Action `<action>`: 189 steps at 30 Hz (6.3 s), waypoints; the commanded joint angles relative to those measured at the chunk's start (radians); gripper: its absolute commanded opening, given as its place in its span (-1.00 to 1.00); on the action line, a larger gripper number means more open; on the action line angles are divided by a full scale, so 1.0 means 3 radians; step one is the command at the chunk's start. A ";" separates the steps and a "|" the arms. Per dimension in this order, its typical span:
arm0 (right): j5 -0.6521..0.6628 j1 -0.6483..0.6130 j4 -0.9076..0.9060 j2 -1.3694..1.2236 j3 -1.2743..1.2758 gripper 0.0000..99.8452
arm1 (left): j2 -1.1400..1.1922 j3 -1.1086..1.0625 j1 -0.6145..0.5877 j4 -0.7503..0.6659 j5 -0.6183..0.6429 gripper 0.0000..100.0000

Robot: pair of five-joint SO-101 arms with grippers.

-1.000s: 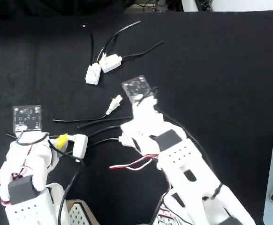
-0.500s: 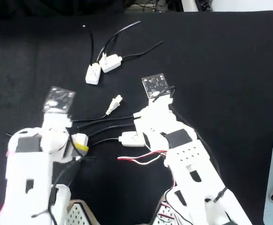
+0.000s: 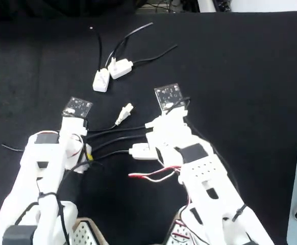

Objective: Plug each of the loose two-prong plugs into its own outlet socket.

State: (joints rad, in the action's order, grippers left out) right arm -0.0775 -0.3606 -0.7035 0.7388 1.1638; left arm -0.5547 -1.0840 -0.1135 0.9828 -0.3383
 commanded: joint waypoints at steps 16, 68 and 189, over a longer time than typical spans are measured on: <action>-0.0036 0.0041 0.0072 0.0079 -0.0013 -0.64 | 0.0128 0.1220 0.0207 -0.0169 0.0000 -0.94; 0.0670 0.0046 0.0015 0.0069 -0.0141 -0.64 | 0.0373 0.2227 0.0033 0.0665 0.0368 -0.35; 0.0711 0.0491 -0.2117 -0.1593 -0.1665 -0.70 | -0.0634 -0.0519 -0.1051 -0.0583 0.0373 -0.35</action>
State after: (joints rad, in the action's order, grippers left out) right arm 0.1112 -0.2240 -1.3326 0.2248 0.7004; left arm -0.7281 -1.2451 -0.4189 0.8201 -0.2309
